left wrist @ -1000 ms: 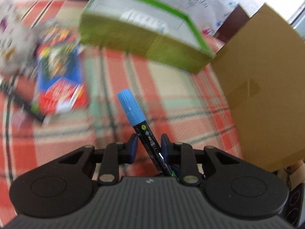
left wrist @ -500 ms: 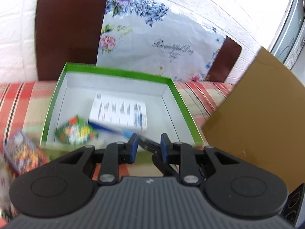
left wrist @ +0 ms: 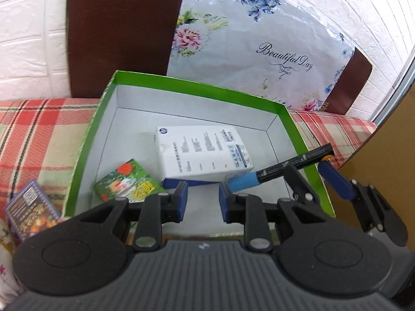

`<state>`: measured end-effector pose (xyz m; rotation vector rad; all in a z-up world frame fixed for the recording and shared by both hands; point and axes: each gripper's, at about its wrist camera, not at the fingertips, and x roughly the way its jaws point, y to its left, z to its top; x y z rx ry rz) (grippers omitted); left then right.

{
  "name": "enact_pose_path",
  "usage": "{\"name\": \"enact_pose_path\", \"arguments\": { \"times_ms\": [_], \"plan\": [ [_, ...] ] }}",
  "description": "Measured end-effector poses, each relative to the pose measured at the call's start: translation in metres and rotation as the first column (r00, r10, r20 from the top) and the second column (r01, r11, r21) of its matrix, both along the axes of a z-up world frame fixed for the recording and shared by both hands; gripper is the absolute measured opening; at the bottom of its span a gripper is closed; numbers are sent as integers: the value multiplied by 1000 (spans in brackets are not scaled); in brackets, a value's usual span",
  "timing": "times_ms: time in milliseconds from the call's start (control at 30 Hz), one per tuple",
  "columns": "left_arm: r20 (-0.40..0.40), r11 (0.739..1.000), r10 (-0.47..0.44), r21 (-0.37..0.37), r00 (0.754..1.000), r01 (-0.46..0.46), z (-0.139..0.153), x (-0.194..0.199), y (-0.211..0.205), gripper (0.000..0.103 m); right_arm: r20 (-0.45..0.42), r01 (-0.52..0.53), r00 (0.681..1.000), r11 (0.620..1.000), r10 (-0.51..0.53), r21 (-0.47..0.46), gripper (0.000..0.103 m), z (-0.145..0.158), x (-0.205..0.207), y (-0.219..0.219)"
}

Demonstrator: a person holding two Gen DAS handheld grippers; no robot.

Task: Organize objects
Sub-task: 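Place the blue-capped marker in the green box while the right gripper drops its marker there, then grasp the white-capped black marker with the left gripper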

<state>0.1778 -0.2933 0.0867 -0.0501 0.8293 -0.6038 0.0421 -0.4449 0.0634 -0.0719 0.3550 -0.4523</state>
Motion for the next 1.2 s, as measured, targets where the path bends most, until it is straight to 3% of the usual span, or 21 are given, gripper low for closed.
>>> {"name": "enact_pose_path", "arguments": {
  "times_ms": [200,333,433,567,667,800,900,967,1200],
  "plan": [
    [29,1000,0,5,1000,0,6,-17,11,29,4,-55,998,998,55,-20,45,-6,-16,51],
    [56,1000,-18,19,998,17,11,-33,14,30,-14,-67,998,997,67,-32,46,-9,-23,57],
    [88,999,-34,33,996,31,13,-46,17,35,-2,-16,1000,999,16,-30,46,-8,-22,44],
    [110,998,-50,44,993,46,11,-58,20,37,39,76,996,995,-78,61,46,1,-20,8],
    [97,997,-57,47,994,53,7,-59,20,37,27,90,995,988,-94,122,46,-1,-7,-14],
    [79,998,-47,47,996,43,2,-55,22,37,-15,30,999,987,-28,158,46,-6,14,-13],
    [70,999,-32,46,997,29,-1,-51,25,37,-37,-55,998,997,57,53,45,-9,26,16],
    [64,999,-21,45,998,18,-1,-48,29,37,-53,-87,995,995,89,42,45,-11,33,26],
    [87,998,2,68,996,-8,1,-56,44,37,8,-79,997,992,79,102,47,-5,6,35]
  ]
}}
